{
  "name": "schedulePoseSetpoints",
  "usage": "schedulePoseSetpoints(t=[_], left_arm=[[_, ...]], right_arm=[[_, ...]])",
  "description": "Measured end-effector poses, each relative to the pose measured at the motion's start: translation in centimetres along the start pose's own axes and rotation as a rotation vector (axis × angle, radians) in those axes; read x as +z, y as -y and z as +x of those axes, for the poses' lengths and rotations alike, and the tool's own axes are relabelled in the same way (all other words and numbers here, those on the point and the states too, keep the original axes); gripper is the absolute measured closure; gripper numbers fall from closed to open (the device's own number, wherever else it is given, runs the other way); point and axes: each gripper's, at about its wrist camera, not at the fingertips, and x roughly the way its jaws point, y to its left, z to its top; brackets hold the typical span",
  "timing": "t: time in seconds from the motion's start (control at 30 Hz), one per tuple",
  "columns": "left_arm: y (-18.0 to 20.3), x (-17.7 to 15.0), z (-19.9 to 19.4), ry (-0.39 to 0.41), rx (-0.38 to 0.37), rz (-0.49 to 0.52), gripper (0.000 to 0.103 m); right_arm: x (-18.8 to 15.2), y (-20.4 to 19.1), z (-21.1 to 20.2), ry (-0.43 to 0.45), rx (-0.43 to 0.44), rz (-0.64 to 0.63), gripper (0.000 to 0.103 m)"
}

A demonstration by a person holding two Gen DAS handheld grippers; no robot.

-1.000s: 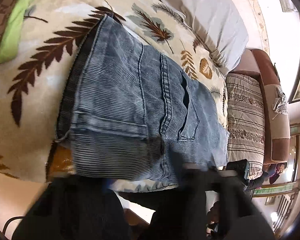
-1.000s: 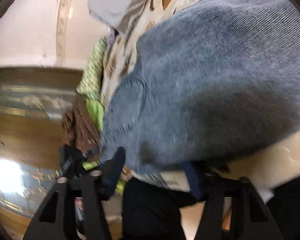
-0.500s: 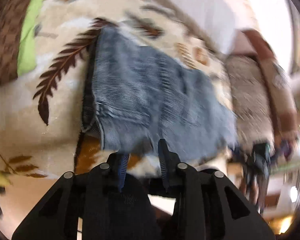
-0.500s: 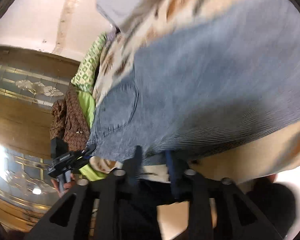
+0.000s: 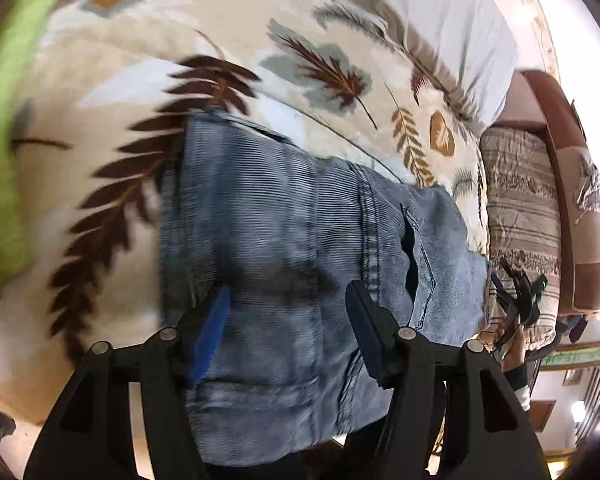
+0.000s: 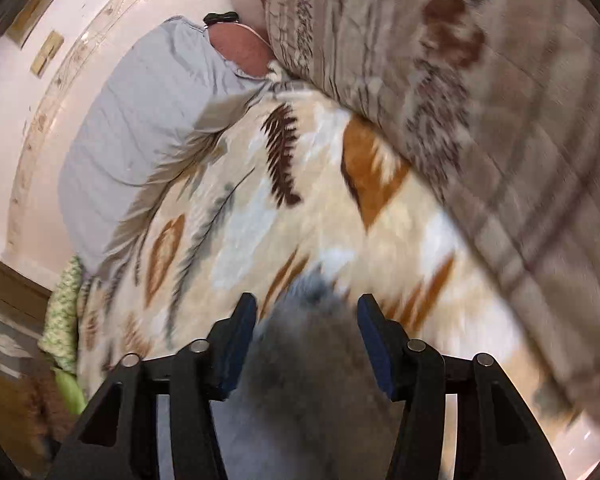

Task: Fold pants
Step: 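Grasp the jeans leg hem with the right gripper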

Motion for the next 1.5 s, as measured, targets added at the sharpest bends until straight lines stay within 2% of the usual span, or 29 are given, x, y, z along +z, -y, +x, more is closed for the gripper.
schedulePoseSetpoints(t=[0.07,0.1,0.13,0.17,0.2,0.23,0.27,0.3,0.37,0.5,0.6,0.67,0.73,0.83,1.0,1.1,1.37,1.5], left_arm=[[0.7,-0.2,0.0,0.015,0.020,0.030,0.036],[0.9,-0.3,-0.3,0.025,0.032,0.043,0.036],[1.0,-0.5,-0.5,0.037,0.039,0.053,0.041],[1.2,-0.8,-0.9,0.060,0.057,0.076,0.051],[1.1,-0.9,-1.1,0.067,0.080,0.088,0.056],[1.0,-1.0,-0.6,0.060,0.135,0.099,0.066],[0.7,-0.8,-0.2,0.049,0.159,0.100,0.066],[0.3,-0.8,0.1,0.045,0.168,0.100,0.066],[0.4,-0.8,0.0,0.056,0.189,0.096,0.066],[0.8,-1.5,-1.3,0.056,0.223,0.095,0.066],[2.2,-2.8,-3.4,0.070,0.244,0.153,0.065],[4.0,-4.0,-4.8,0.087,0.290,0.231,0.052],[5.9,-4.4,-5.4,0.106,0.310,0.293,0.043],[9.7,-4.4,-4.8,0.082,0.294,0.387,0.037],[18.1,-3.4,0.4,-0.042,0.246,0.522,0.034],[23.9,-2.9,4.9,-0.121,0.242,0.615,0.034],[39.8,-2.7,18.1,-0.320,0.226,0.812,0.034],[45.5,-2.1,22.9,-0.365,0.180,0.858,0.034]], right_arm=[[0.1,-0.1,1.5,-0.066,-0.005,-0.037,0.035],[0.0,-0.8,2.1,-0.091,-0.009,-0.073,0.043],[-0.1,-1.7,2.4,-0.097,-0.063,-0.142,0.068],[0.0,-2.5,2.3,-0.086,-0.092,-0.197,0.082],[0.2,-2.8,1.5,-0.038,-0.068,-0.208,0.086],[0.2,-2.6,0.9,-0.004,-0.059,-0.200,0.087],[0.4,-2.4,0.7,0.022,-0.071,-0.193,0.087],[0.6,-1.9,1.5,0.014,-0.128,-0.187,0.088],[0.2,-1.1,3.2,-0.042,-0.171,-0.175,0.088],[0.0,-0.9,1.7,0.013,-0.145,-0.104,0.078],[-1.2,-0.4,-2.5,0.077,-0.059,-0.085,0.064],[-3.0,0.5,-6.1,0.122,-0.007,-0.070,0.053],[-5.4,1.6,-8.6,0.155,0.016,-0.054,0.040],[-9.0,3.8,-10.7,0.162,0.048,-0.006,0.034],[-12.7,6.5,-9.1,0.124,0.131,0.096,0.034],[-13.7,7.4,-7.7,0.127,0.223,0.166,0.034],[-12.9,6.6,-4.3,0.156,0.388,0.213,0.034],[-13.0,7.4,-3.7,0.171,0.471,0.237,0.036]])
